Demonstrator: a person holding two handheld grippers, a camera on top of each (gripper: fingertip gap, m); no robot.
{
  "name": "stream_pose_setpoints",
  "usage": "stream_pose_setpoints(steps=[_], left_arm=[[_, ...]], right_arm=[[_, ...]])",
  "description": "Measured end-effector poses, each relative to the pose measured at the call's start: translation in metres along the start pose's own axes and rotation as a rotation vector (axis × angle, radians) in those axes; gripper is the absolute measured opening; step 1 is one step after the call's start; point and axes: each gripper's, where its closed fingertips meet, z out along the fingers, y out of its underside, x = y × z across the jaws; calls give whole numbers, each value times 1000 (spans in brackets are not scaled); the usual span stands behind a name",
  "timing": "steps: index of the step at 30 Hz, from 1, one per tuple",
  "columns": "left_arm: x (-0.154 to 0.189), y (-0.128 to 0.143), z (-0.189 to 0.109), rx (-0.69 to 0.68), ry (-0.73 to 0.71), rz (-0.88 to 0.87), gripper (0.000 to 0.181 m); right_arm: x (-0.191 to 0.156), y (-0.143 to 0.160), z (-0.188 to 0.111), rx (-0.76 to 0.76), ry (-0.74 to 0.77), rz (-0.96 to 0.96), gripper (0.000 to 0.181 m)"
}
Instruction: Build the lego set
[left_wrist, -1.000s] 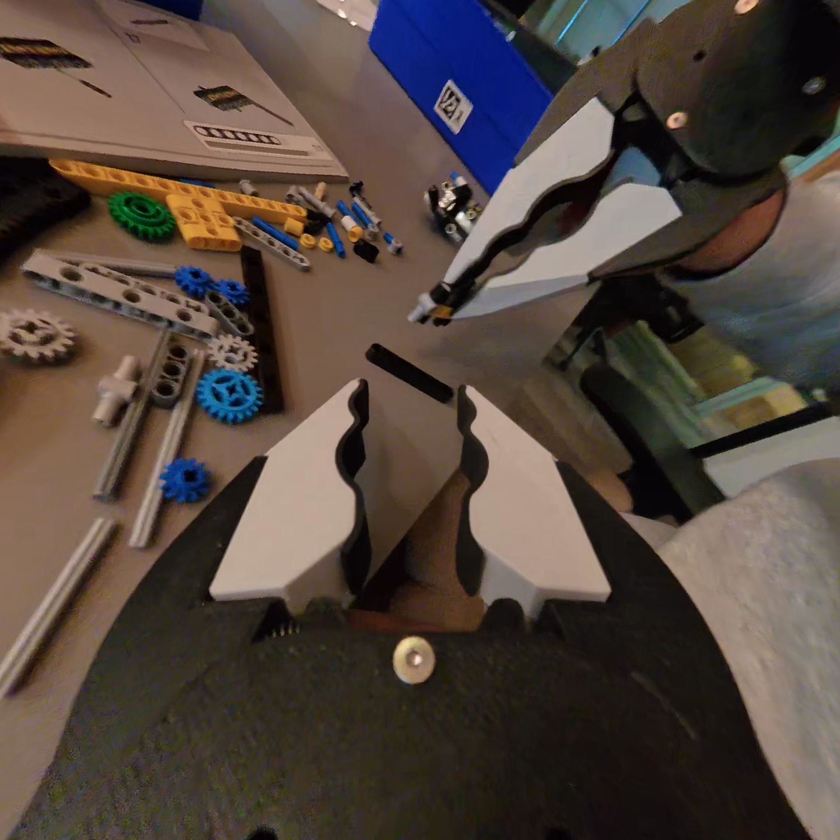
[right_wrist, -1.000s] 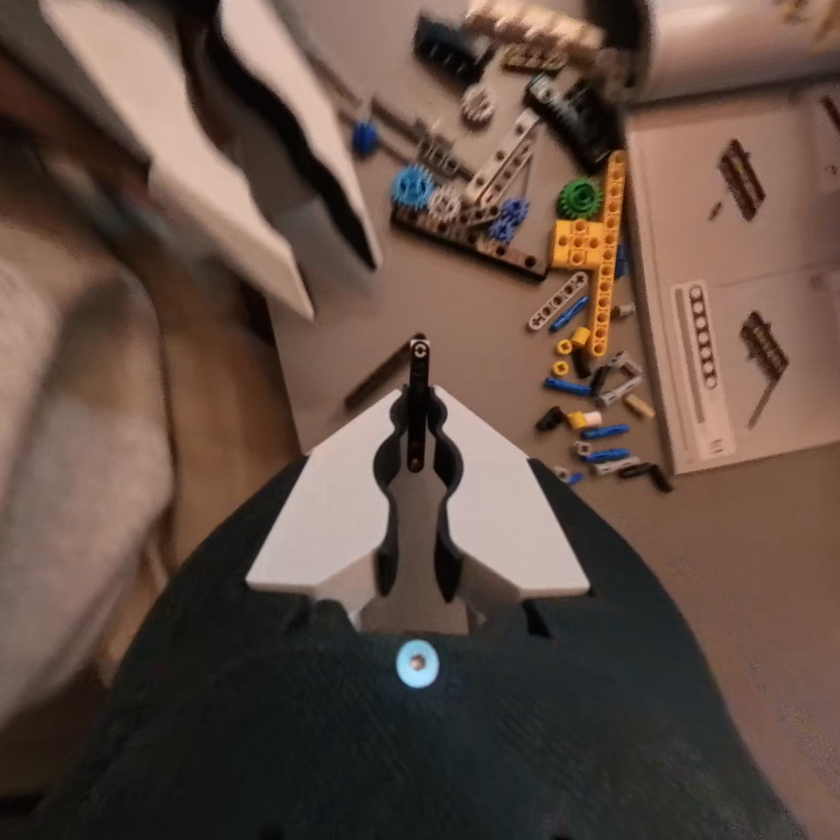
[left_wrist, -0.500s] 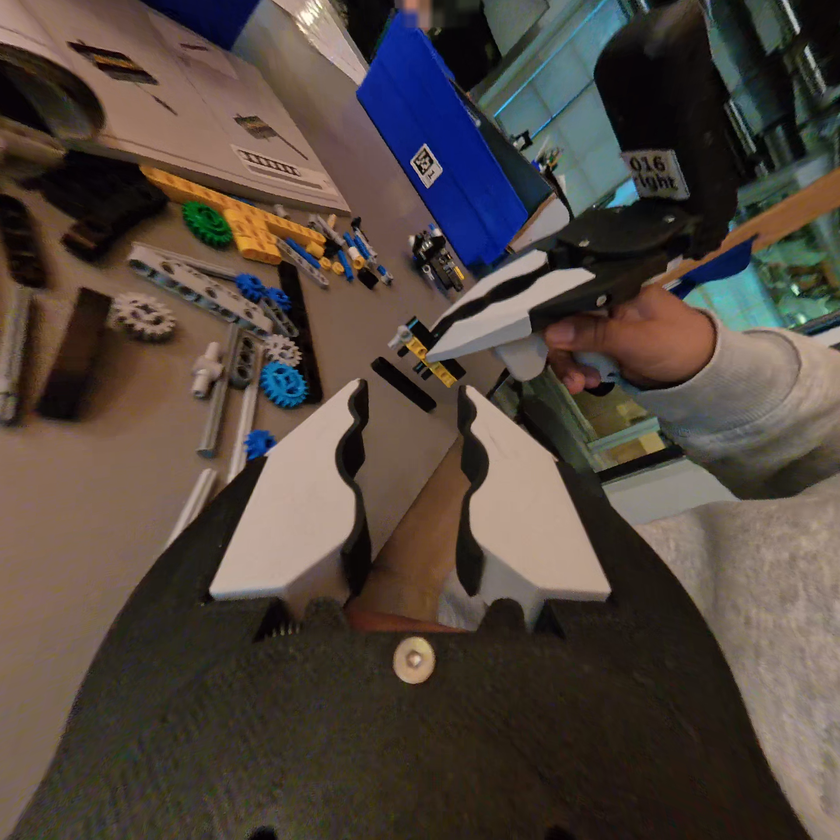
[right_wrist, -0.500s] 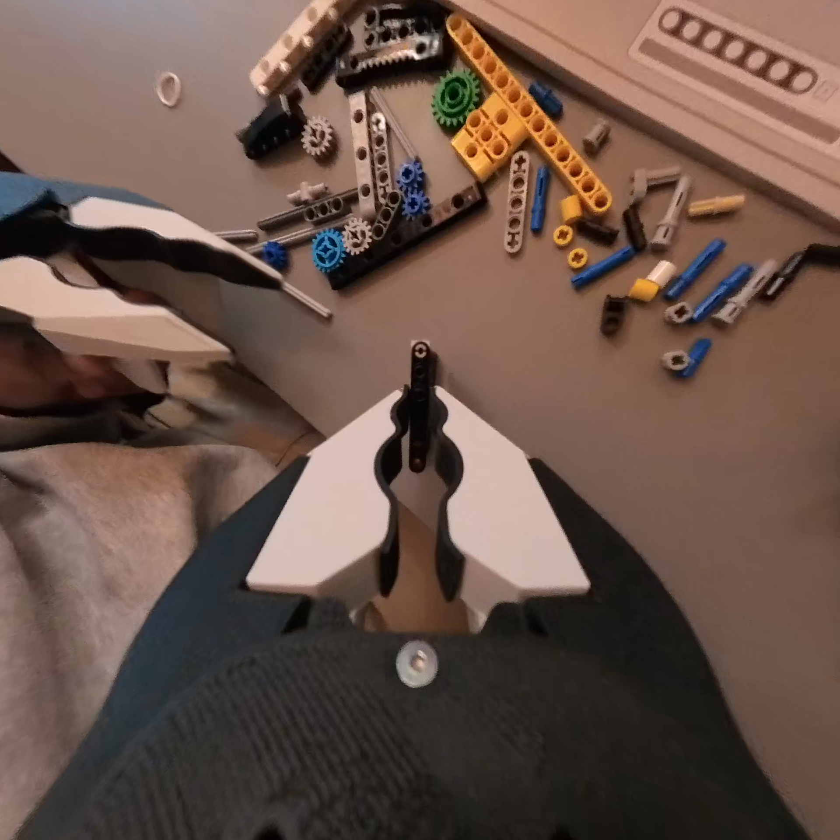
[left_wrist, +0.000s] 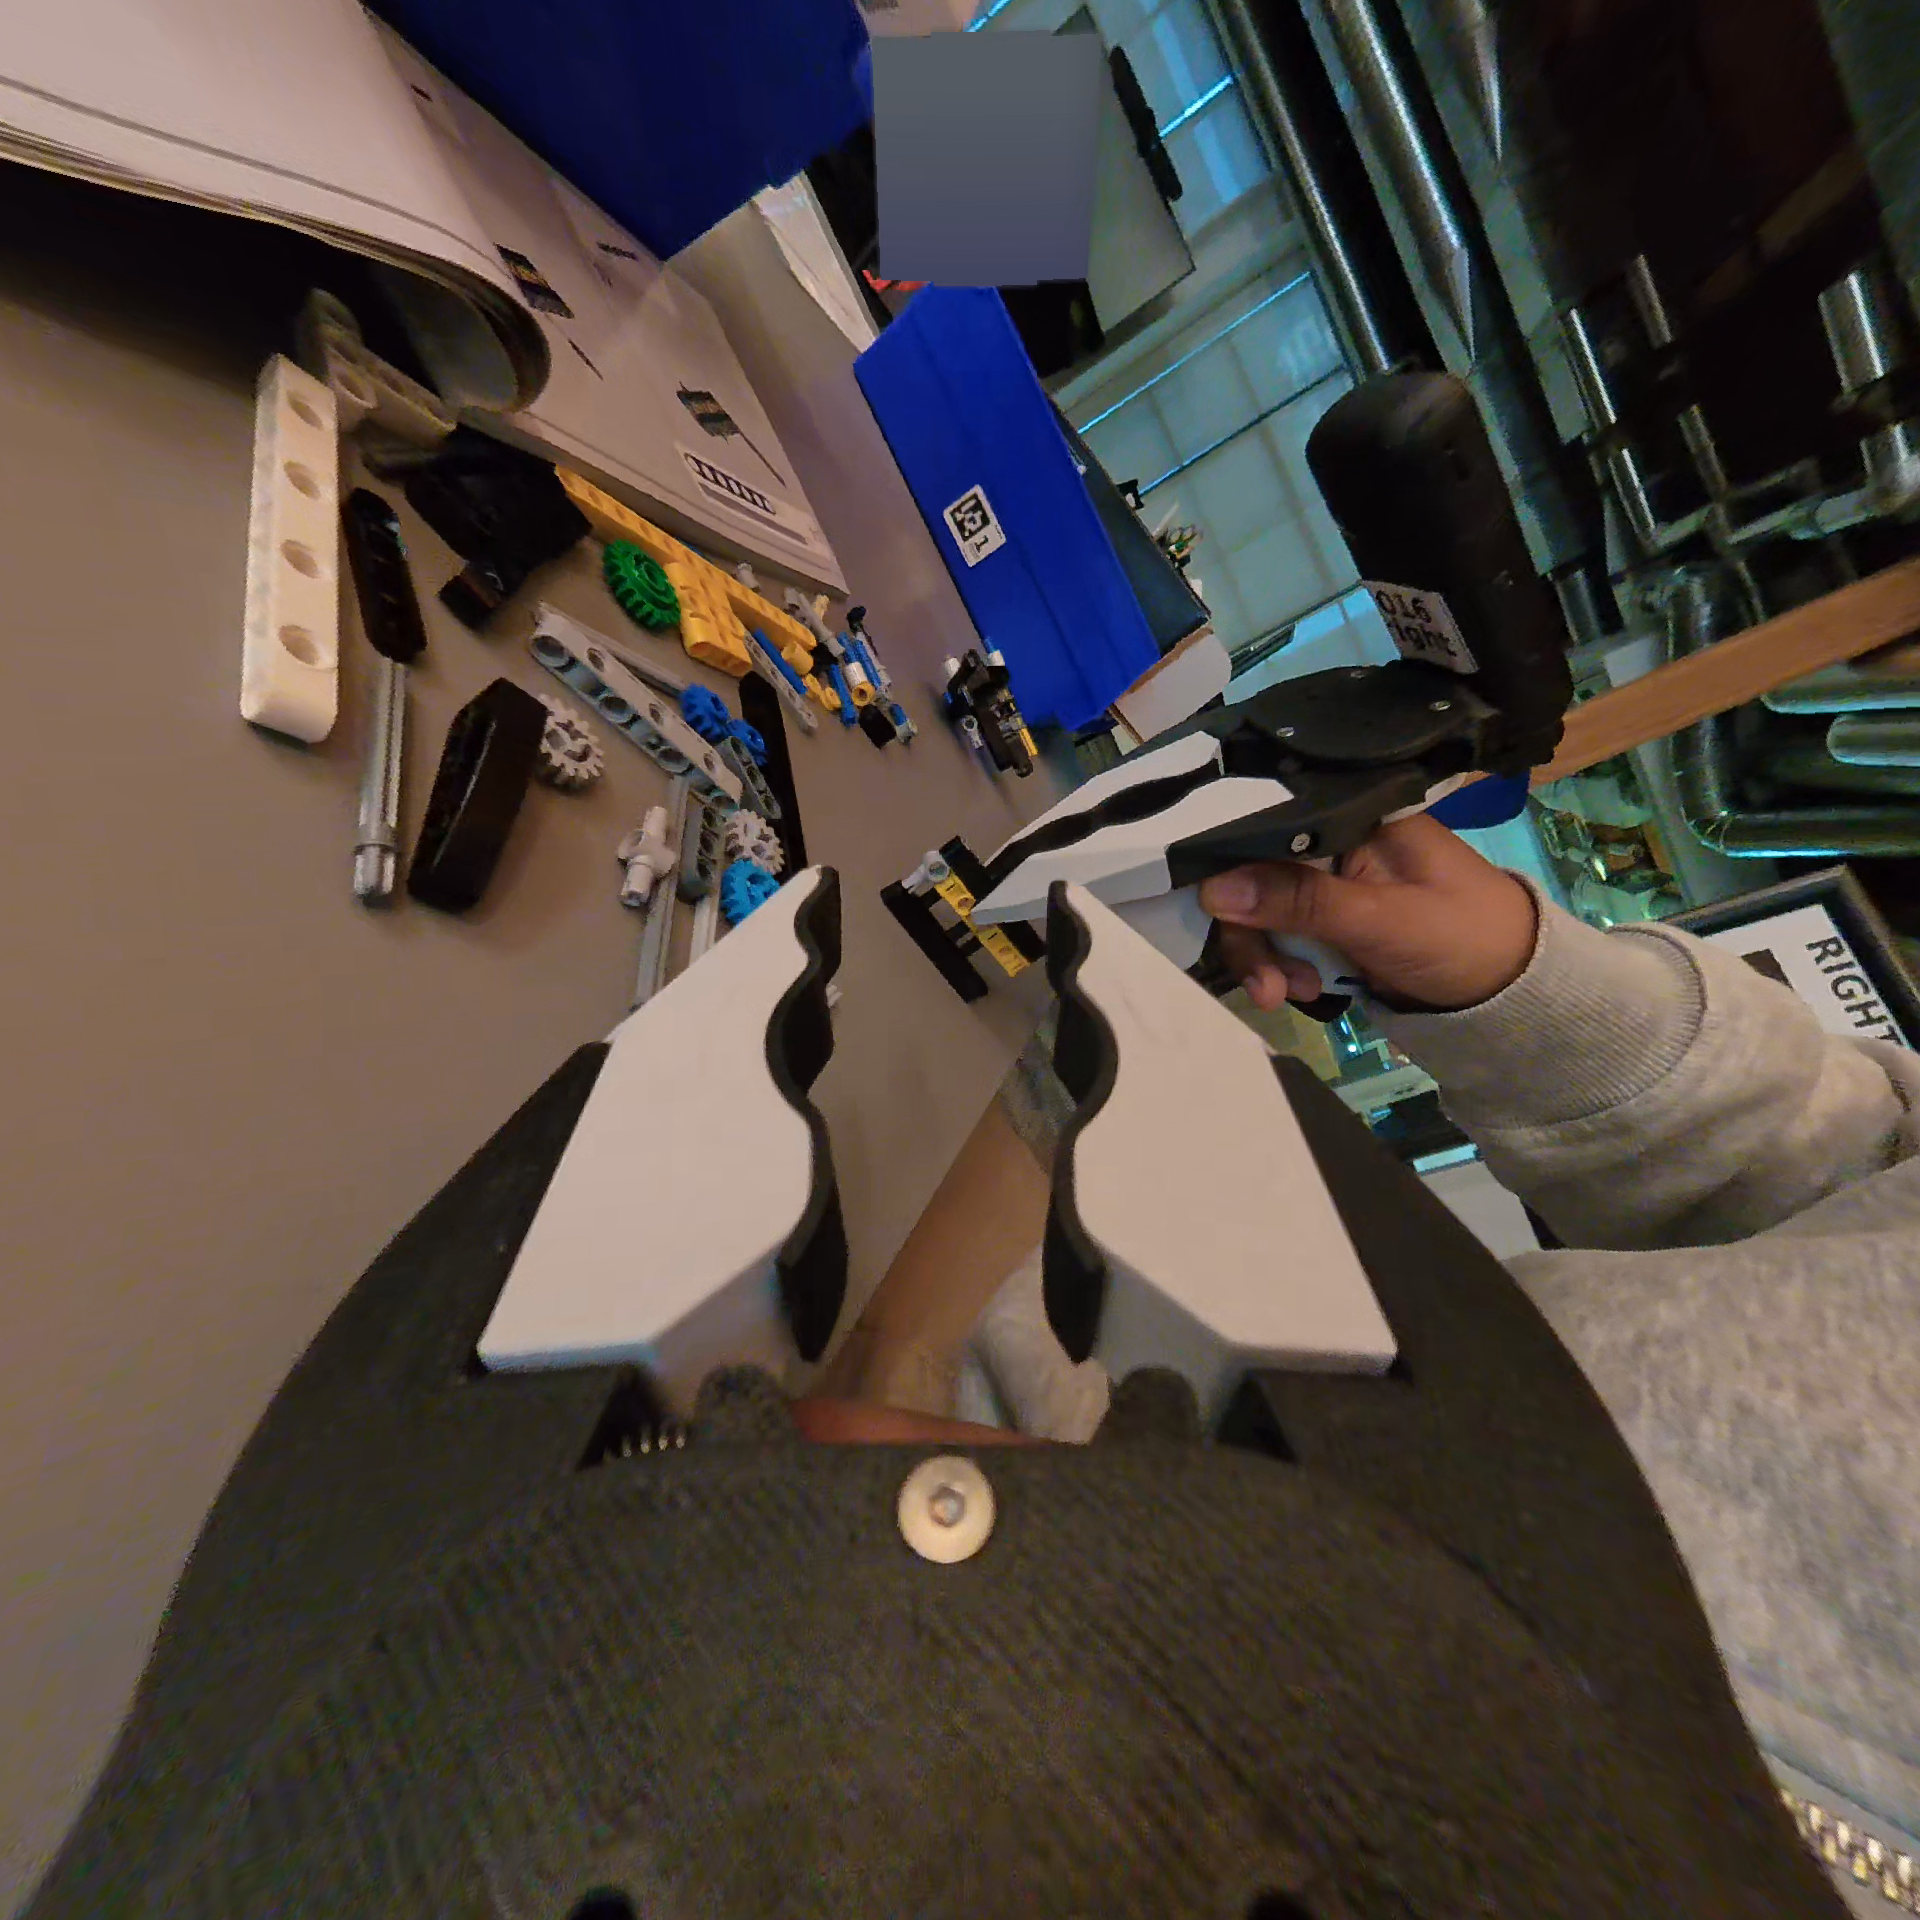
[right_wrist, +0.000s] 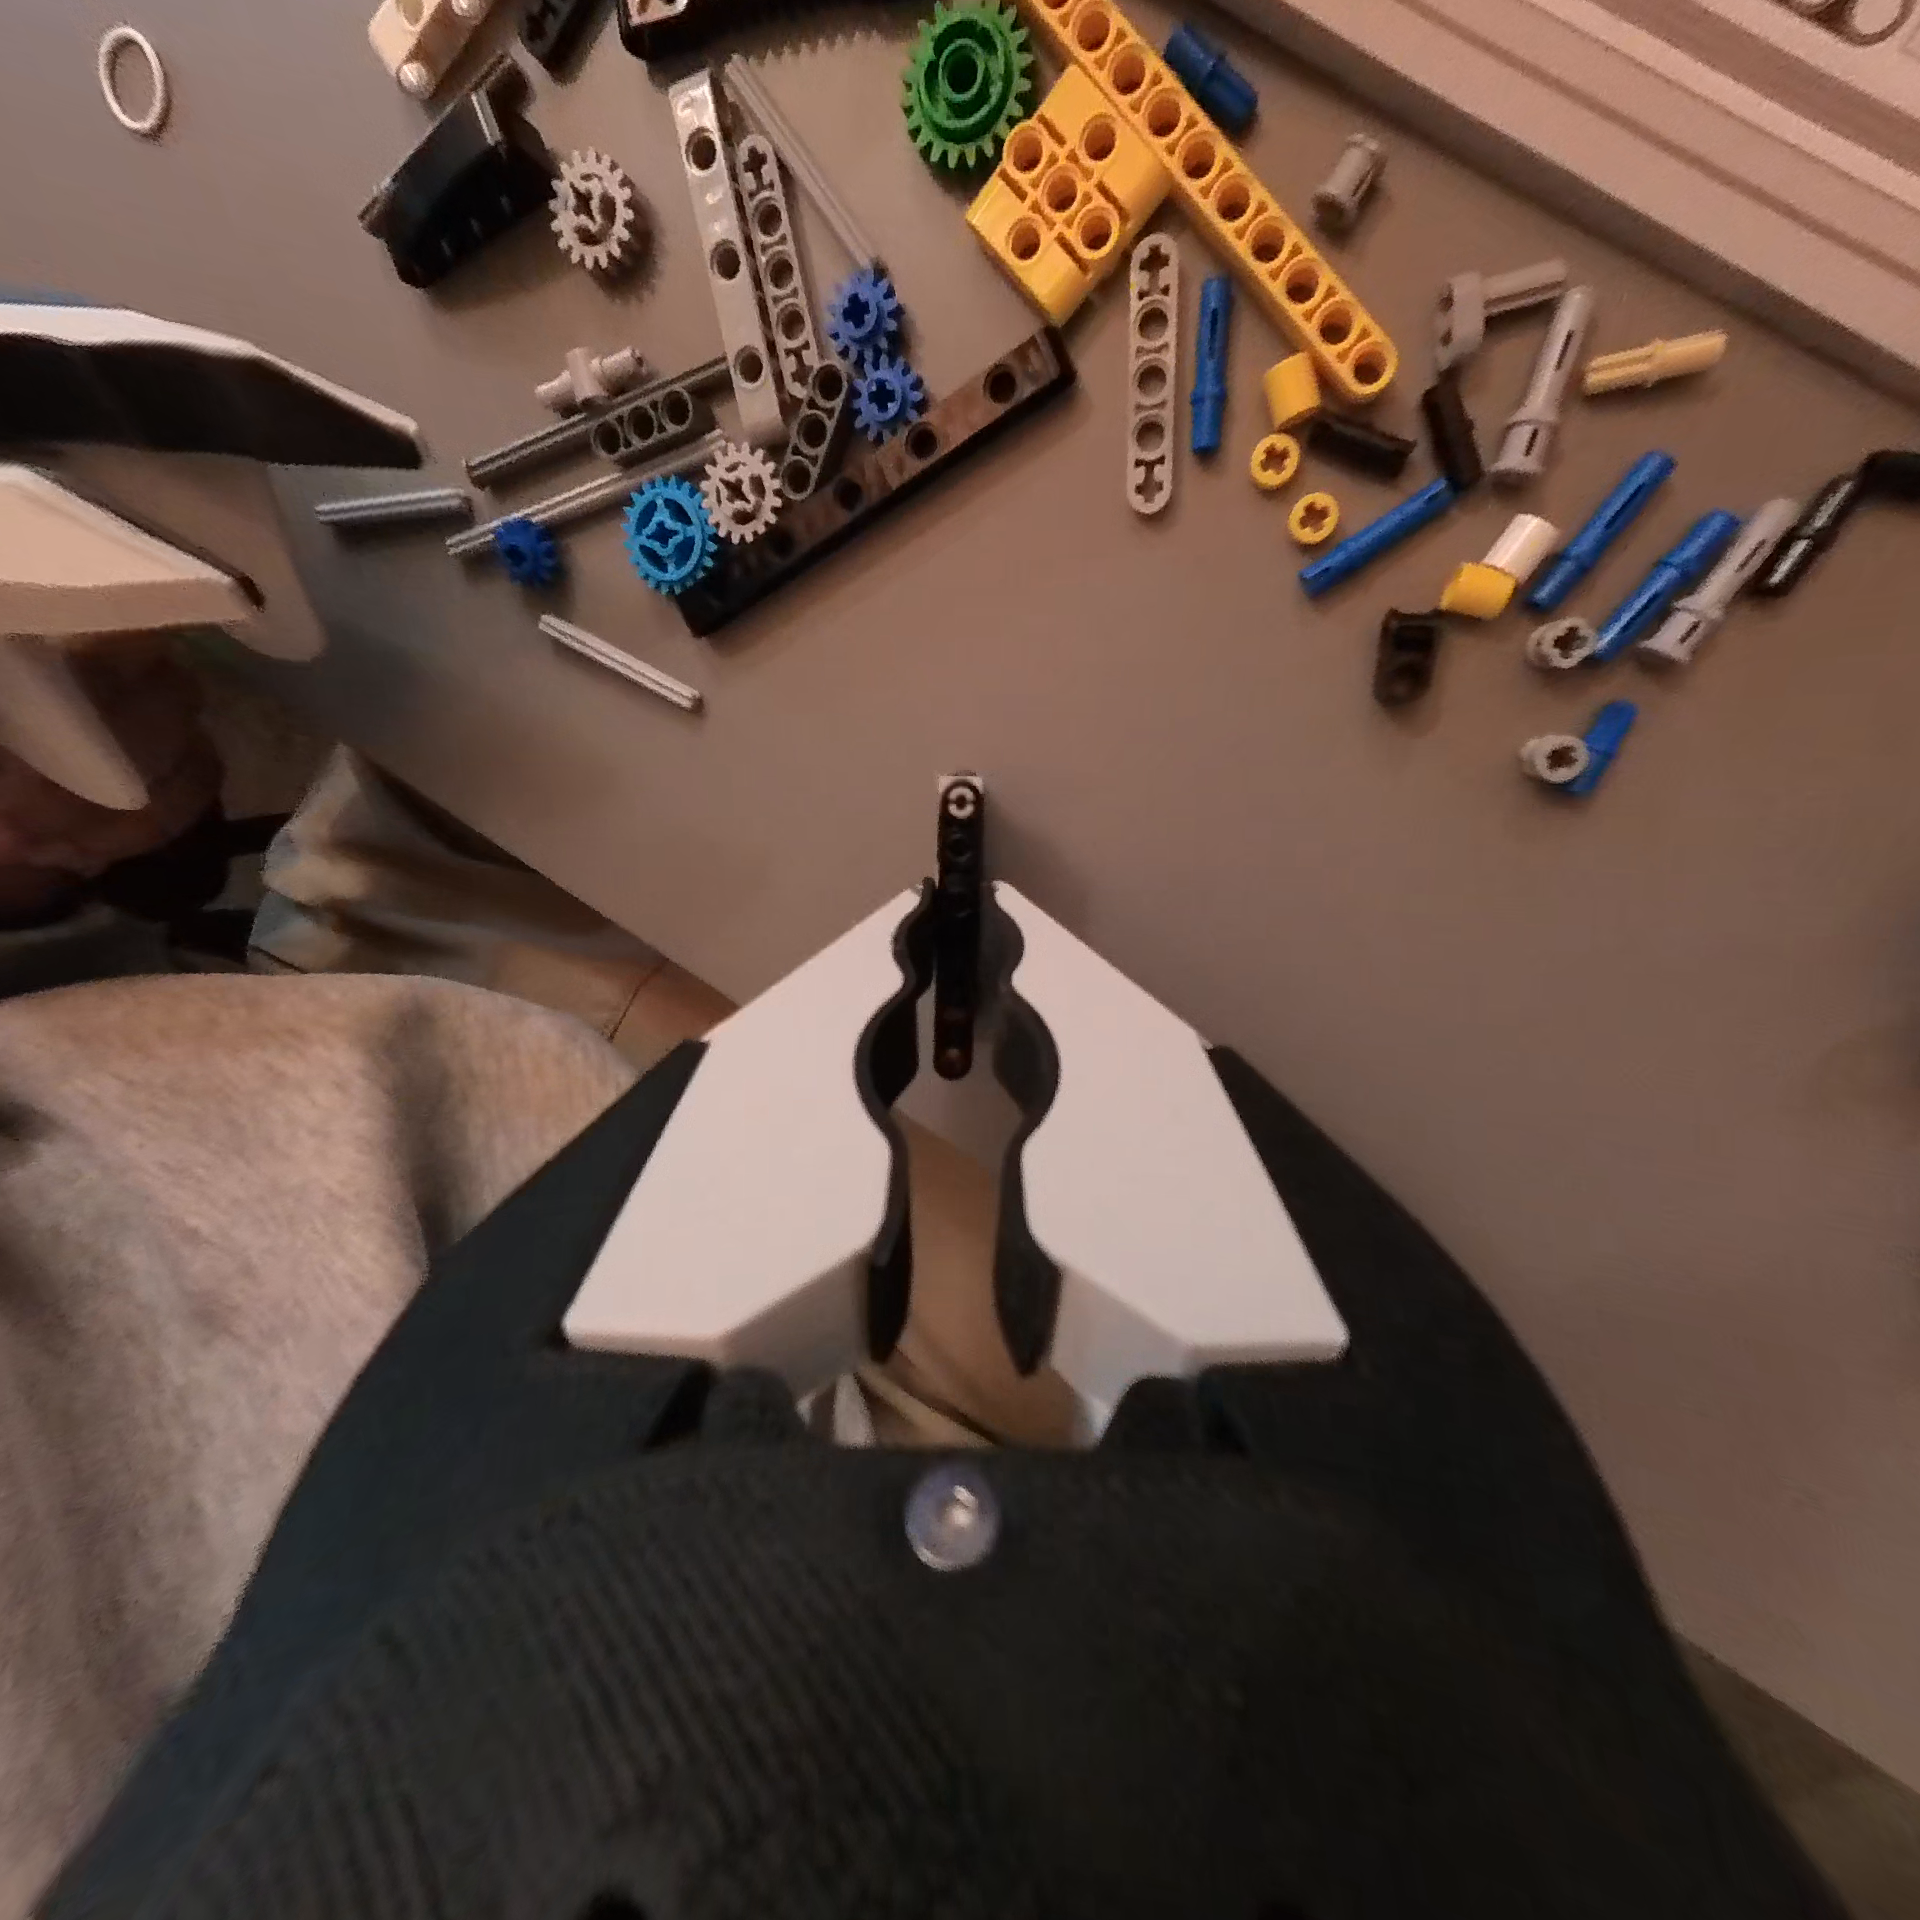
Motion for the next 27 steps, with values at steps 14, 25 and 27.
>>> stream_pose_setpoints(steps=[14, 25, 27], left_arm=[[-4, -3, -2, 10, -1, -25, 39], [-4, -4, -3, 11, 6, -36, 40], [-4, -4, -4, 12, 8, -38, 40]], right_arm=[[-2, -3, 0, 0, 58, -21, 5], [-2, 0, 1, -14, 102, -57, 5], [-2, 0, 1, -14, 107, -60, 5]])
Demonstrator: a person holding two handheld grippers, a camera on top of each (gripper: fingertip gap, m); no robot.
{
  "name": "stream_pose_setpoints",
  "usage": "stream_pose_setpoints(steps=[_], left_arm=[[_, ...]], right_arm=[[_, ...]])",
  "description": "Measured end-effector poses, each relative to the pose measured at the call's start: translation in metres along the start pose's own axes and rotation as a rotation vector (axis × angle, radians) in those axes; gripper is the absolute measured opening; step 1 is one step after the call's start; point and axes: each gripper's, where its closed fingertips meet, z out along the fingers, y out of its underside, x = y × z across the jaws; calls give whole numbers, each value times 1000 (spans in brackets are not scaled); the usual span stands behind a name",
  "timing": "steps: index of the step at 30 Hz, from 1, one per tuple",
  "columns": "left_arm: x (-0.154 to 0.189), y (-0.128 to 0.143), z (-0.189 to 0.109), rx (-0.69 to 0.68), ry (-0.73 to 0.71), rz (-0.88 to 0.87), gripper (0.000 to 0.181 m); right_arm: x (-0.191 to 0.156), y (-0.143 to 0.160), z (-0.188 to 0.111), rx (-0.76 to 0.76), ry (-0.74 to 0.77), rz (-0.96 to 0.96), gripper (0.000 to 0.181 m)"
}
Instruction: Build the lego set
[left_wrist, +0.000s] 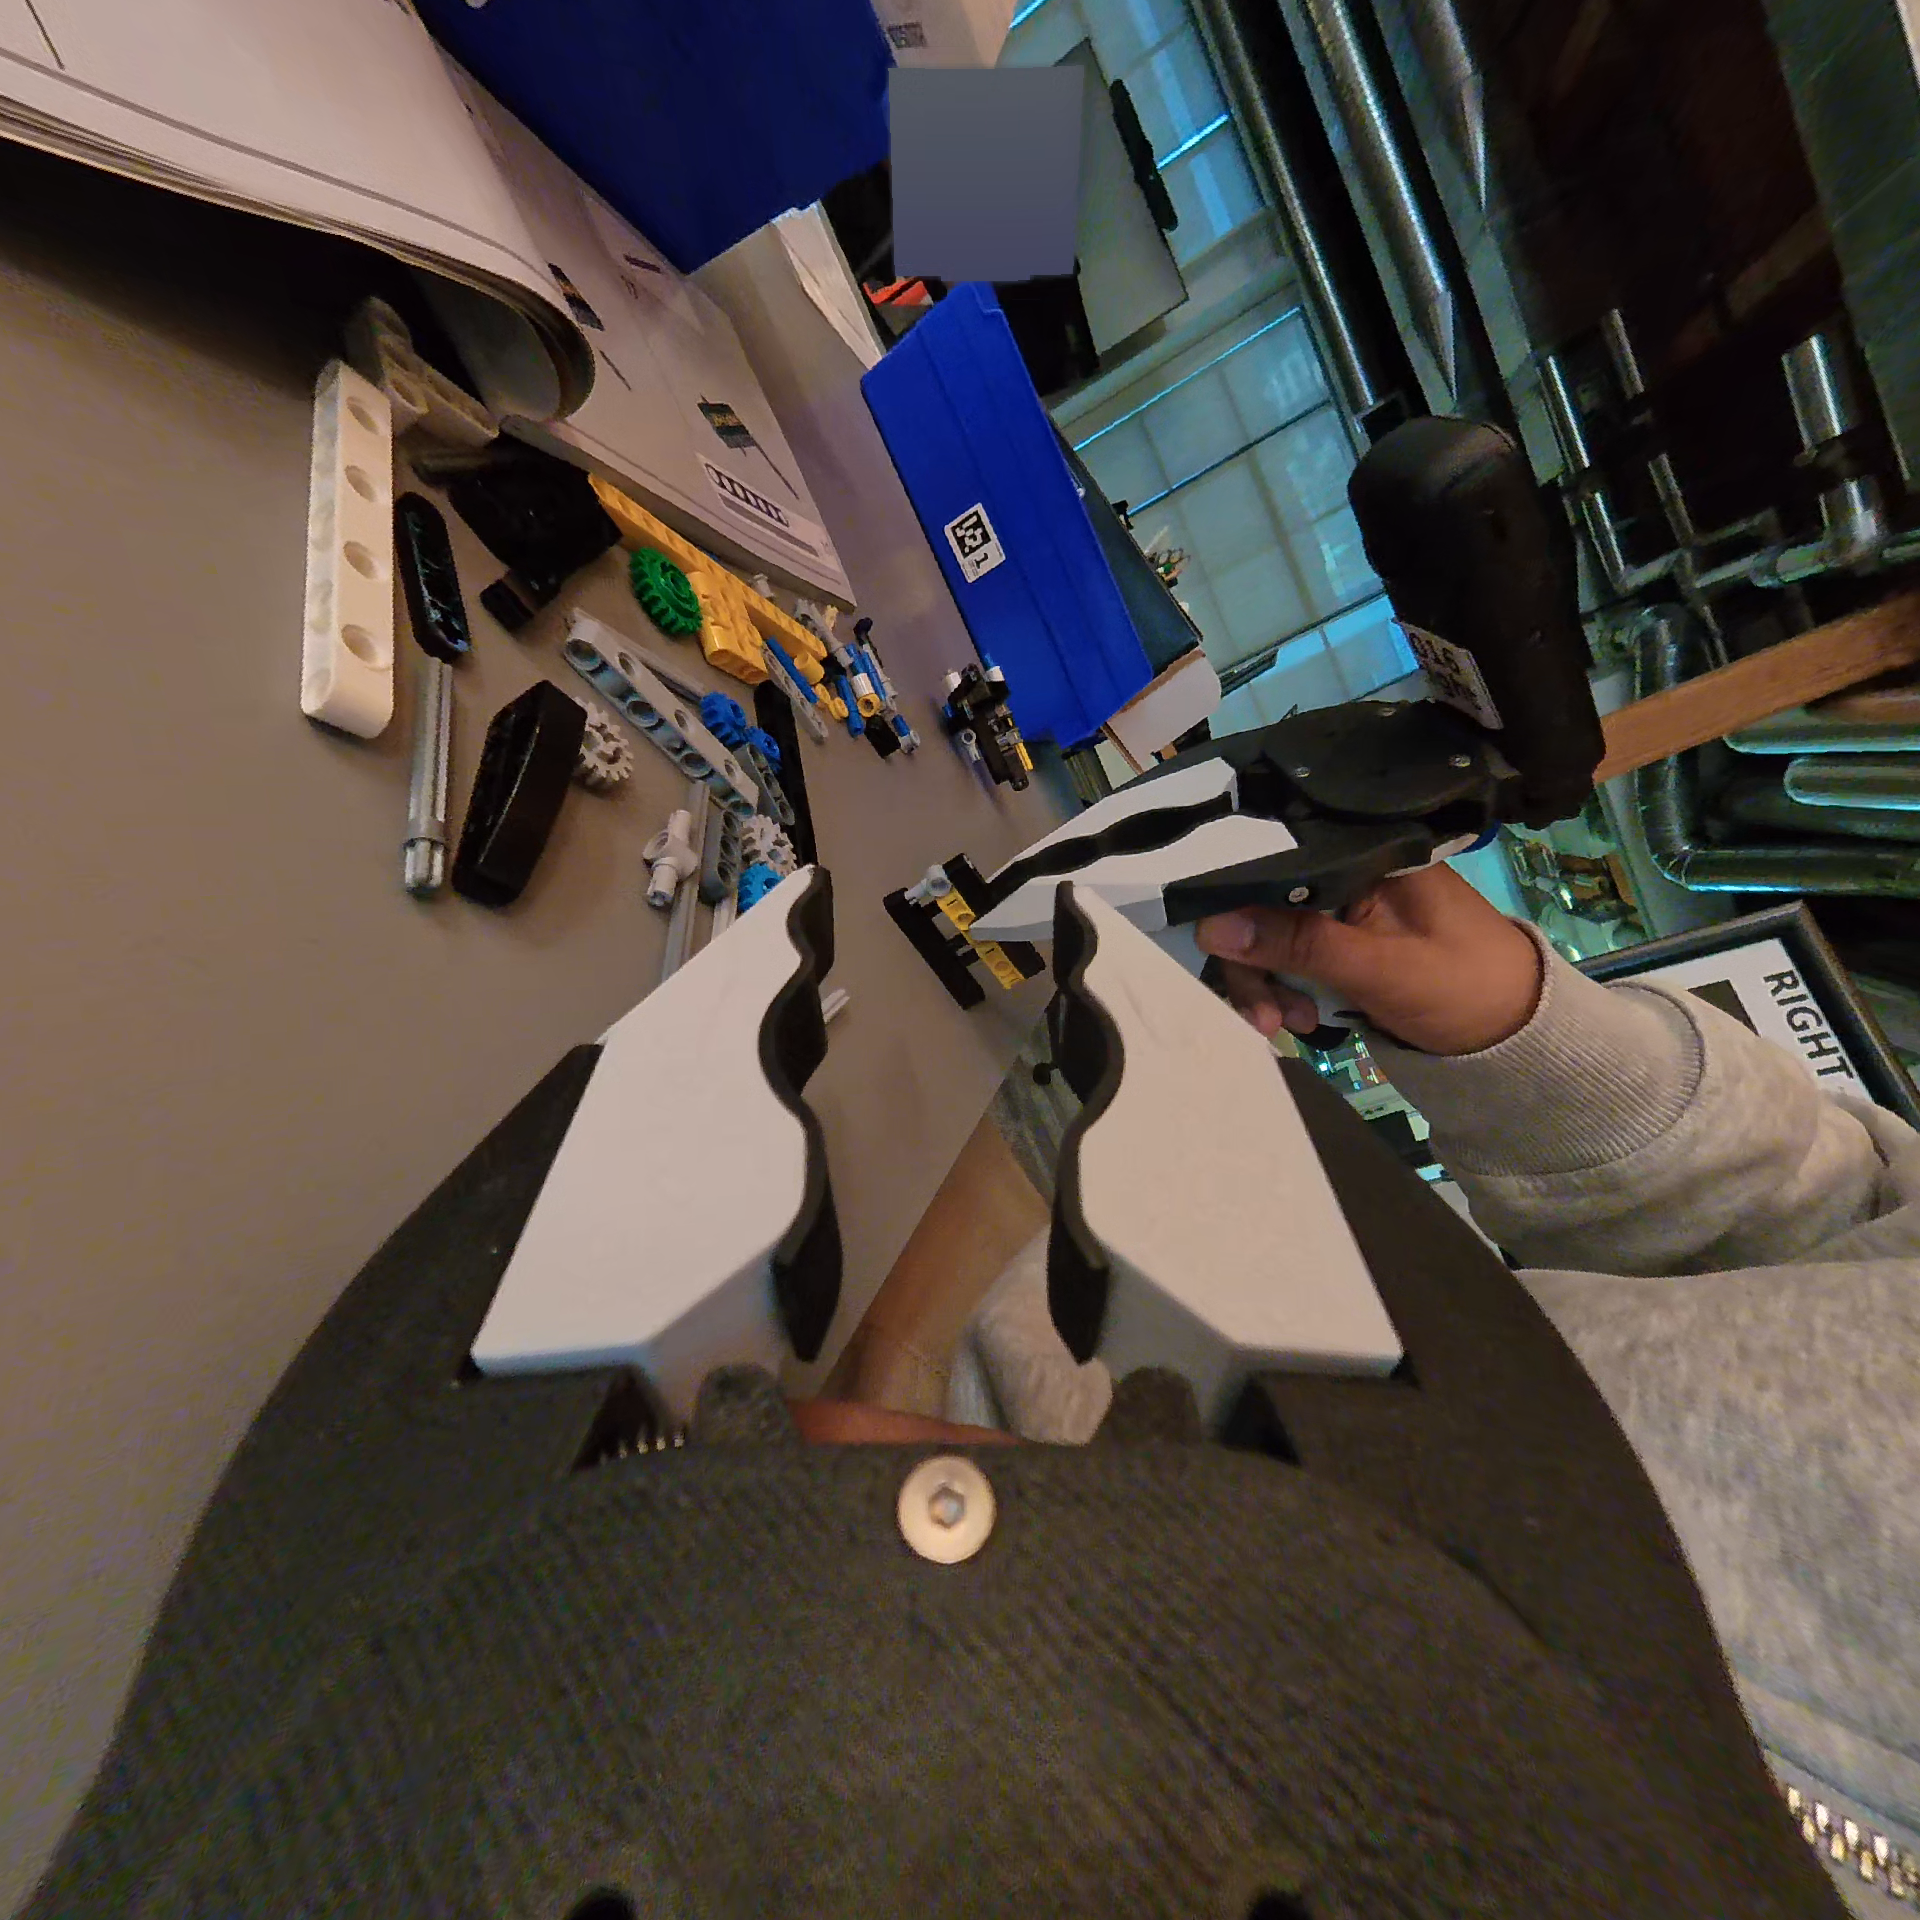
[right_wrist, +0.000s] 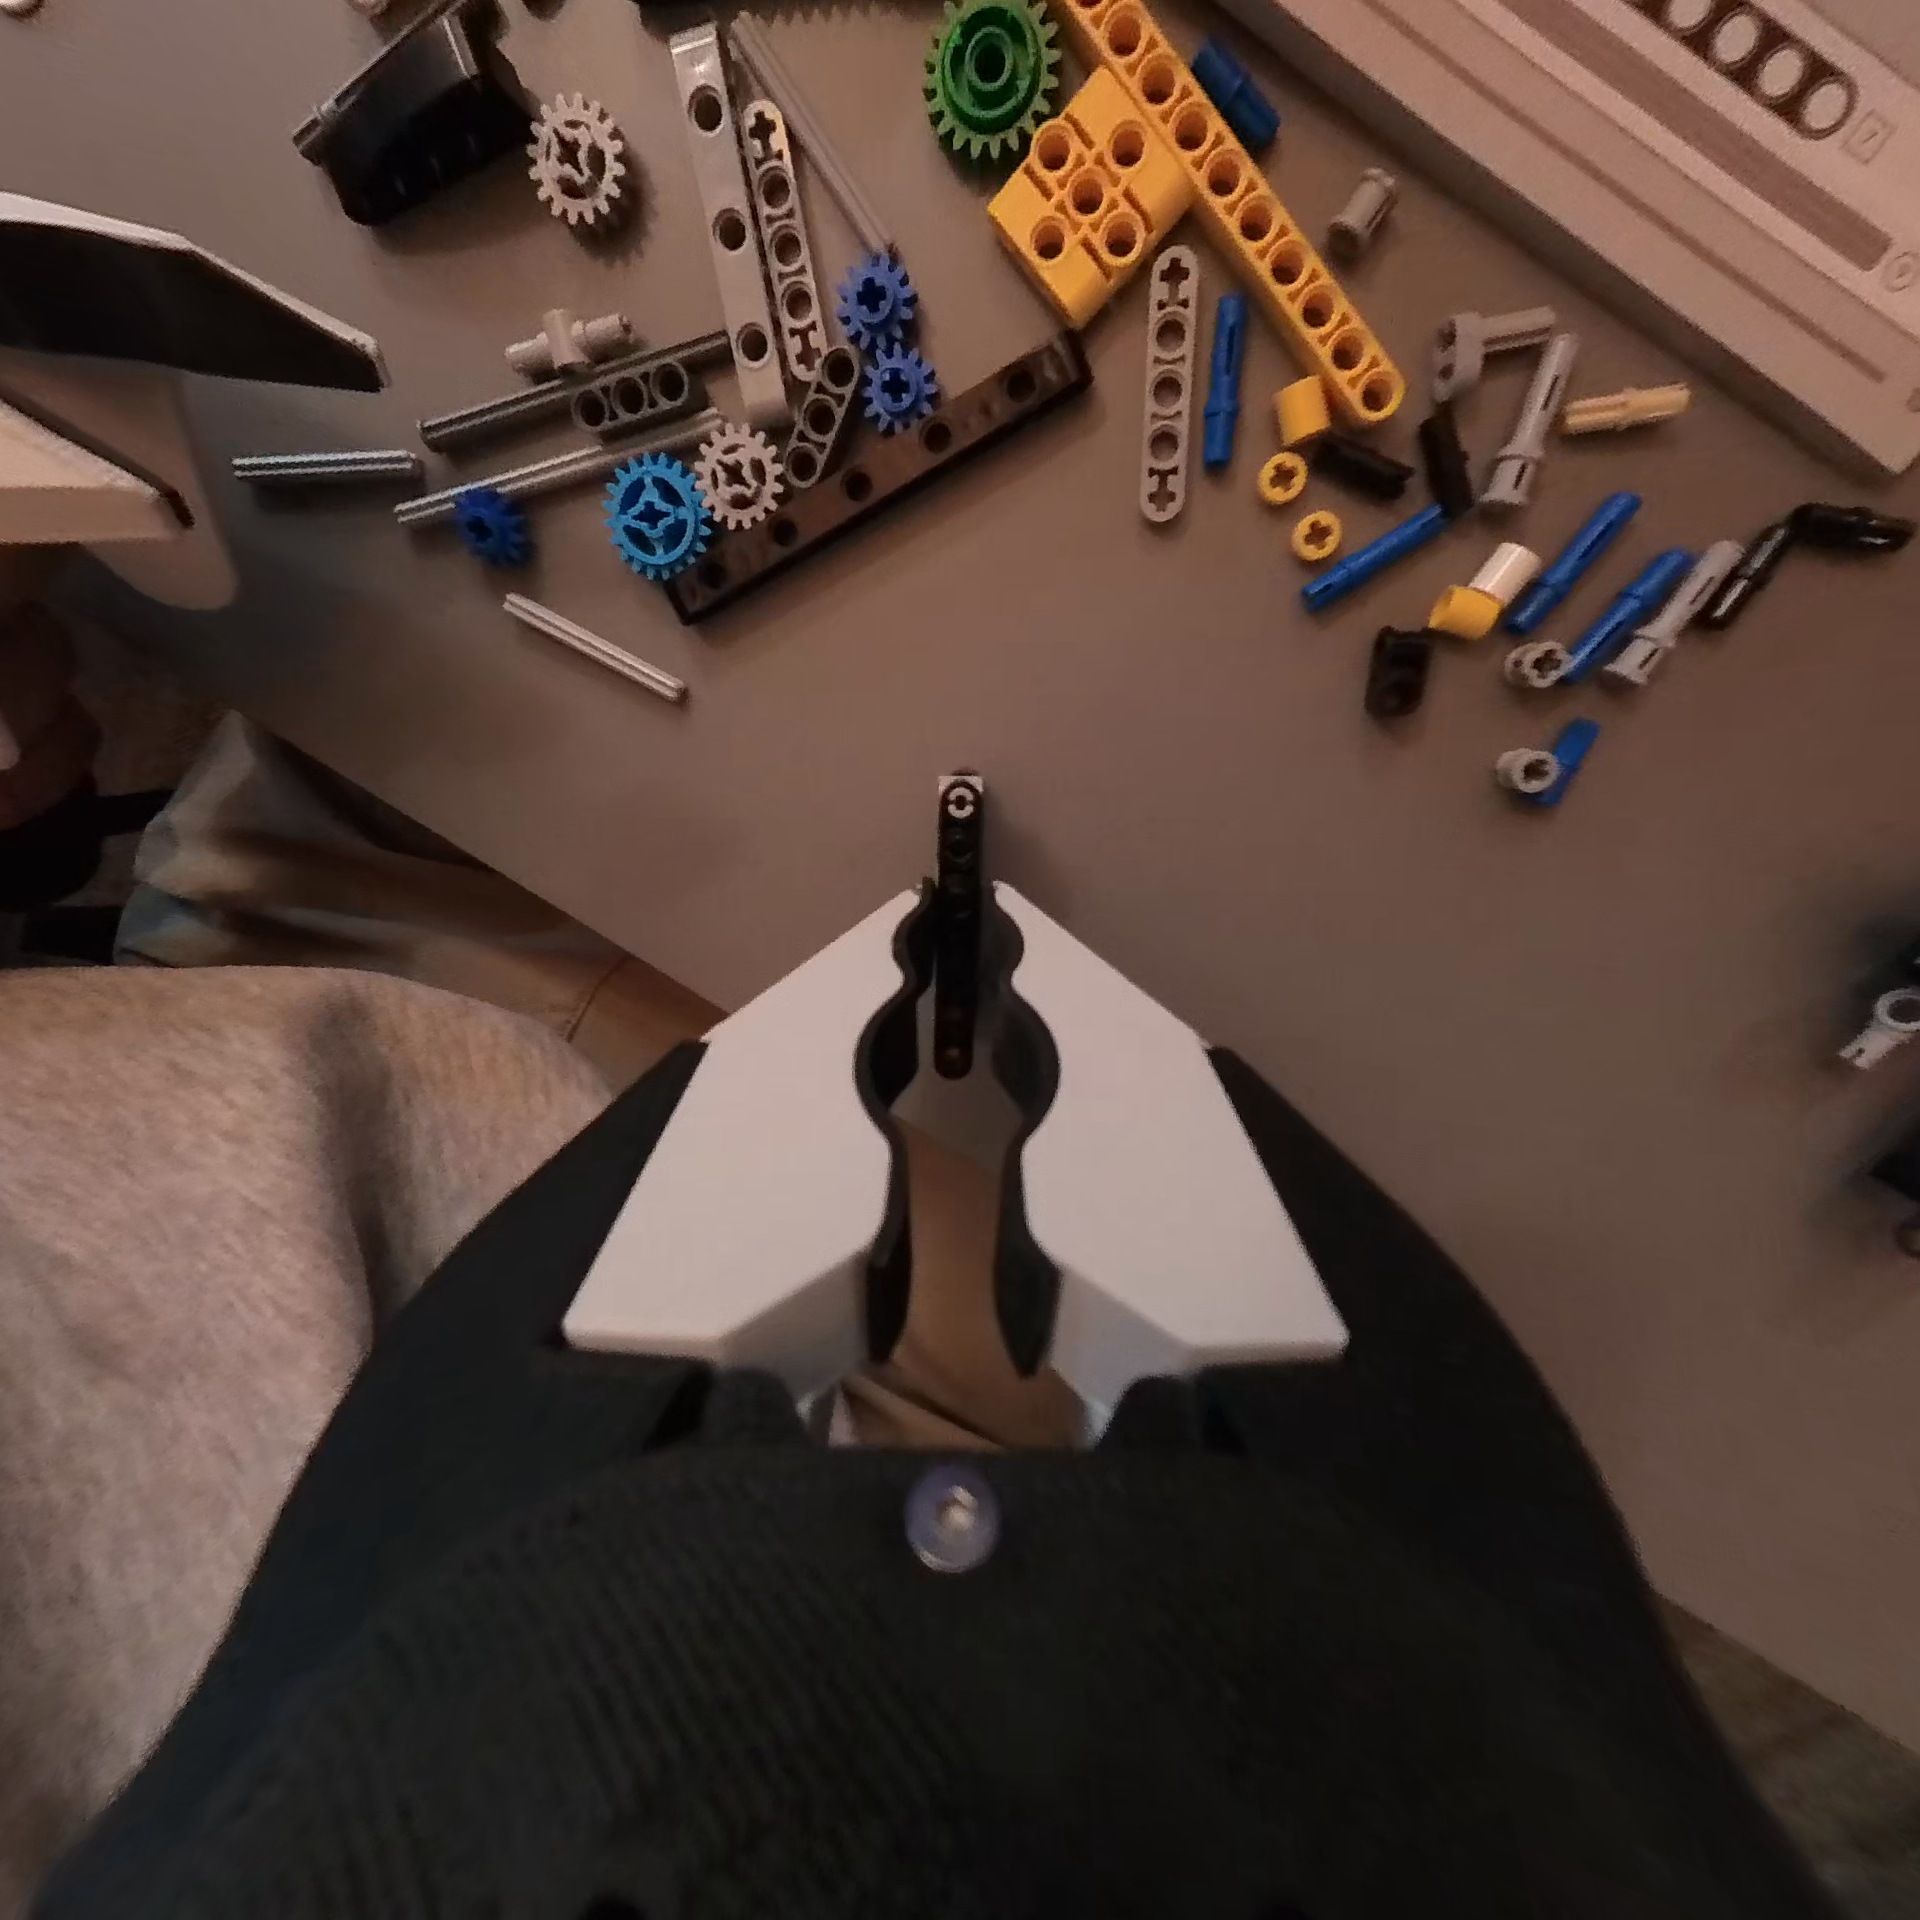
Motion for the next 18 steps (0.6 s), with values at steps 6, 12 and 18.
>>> stream_pose_setpoints(steps=[6, 12, 18], left_arm=[[-1, 0, 0, 0, 1, -5, 41], [-1, 0, 0, -2, 2, -7, 41], [0, 0, 0, -3, 7, -13, 42]], right_arm=[[0, 0, 0, -3, 4, -1, 5], [-1, 0, 1, 6, 19, 0, 5], [-1, 0, 1, 15, 23, 1, 4]])
